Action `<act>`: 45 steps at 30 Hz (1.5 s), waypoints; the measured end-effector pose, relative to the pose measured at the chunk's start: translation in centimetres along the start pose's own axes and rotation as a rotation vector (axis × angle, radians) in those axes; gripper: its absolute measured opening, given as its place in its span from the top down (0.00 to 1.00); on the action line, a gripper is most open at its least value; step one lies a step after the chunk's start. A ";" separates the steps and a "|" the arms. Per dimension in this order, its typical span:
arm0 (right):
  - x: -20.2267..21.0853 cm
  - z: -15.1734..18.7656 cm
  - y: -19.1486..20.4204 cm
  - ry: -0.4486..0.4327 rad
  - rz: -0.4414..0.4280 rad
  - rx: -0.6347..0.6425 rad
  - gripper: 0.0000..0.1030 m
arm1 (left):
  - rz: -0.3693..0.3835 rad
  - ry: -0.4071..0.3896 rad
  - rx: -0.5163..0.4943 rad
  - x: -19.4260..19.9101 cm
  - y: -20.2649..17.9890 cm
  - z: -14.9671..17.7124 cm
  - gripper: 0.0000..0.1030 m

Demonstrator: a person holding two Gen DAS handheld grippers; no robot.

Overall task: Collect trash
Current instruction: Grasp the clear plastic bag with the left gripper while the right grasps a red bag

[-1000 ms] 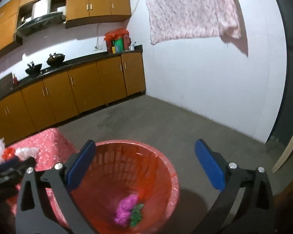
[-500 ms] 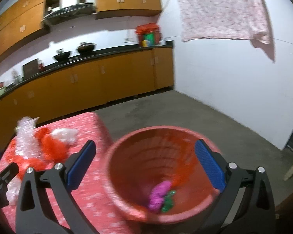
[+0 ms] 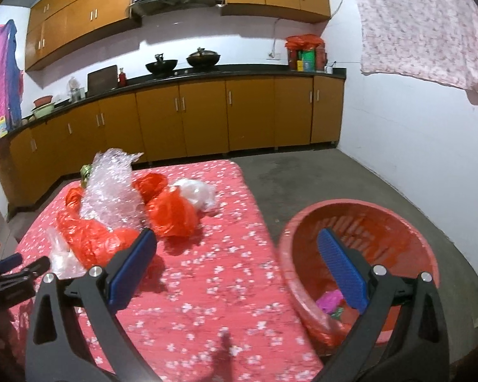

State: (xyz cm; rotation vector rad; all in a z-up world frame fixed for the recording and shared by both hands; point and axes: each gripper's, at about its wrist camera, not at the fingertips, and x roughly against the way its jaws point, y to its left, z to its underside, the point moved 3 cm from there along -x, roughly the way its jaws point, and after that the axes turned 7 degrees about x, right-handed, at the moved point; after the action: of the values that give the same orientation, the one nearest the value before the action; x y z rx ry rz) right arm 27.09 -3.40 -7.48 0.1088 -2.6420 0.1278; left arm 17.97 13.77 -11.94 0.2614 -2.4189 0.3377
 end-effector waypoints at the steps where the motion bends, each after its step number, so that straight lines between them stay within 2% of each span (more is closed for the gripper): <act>1: -0.1 -0.1 0.3 0.001 -0.005 0.002 0.04 | -0.005 0.015 -0.001 -0.5 0.0 0.1 0.20; 4: -0.5 -0.2 1.0 0.005 -0.014 0.010 0.04 | -0.009 0.059 0.021 -1.8 0.6 0.5 0.26; 13: -1.8 -0.2 3.6 0.022 -0.078 0.043 0.04 | 0.043 0.133 0.067 -3.1 0.6 0.6 0.27; 15: -2.0 -0.2 4.4 0.026 -0.089 0.062 0.04 | 0.058 0.153 0.078 -3.6 0.6 0.7 0.32; 18: -2.3 -0.1 5.3 0.032 -0.100 0.085 0.04 | 0.077 0.172 0.104 -4.2 0.7 0.6 0.46; 26: -3.5 -0.1 5.9 0.044 -0.100 0.103 0.04 | 0.083 0.169 0.118 -4.6 1.7 -0.2 0.56; 36: -9.7 -1.6 5.6 0.123 -0.098 0.019 0.05 | 0.024 0.148 0.088 -4.3 4.6 -1.0 0.56; 41: -13.4 -2.0 6.0 0.177 -0.100 0.010 0.16 | 0.009 0.155 0.087 -5.0 5.0 -1.3 0.56; 45: -15.4 -2.0 6.3 0.218 -0.147 -0.012 0.25 | 0.005 0.160 0.080 -5.6 4.5 -2.0 0.56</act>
State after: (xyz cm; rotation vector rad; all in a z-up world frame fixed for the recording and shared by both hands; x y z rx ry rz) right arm 40.93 3.95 -13.56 0.2685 -2.4076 0.0703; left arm 22.15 19.15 -14.89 0.2539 -2.2526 0.4416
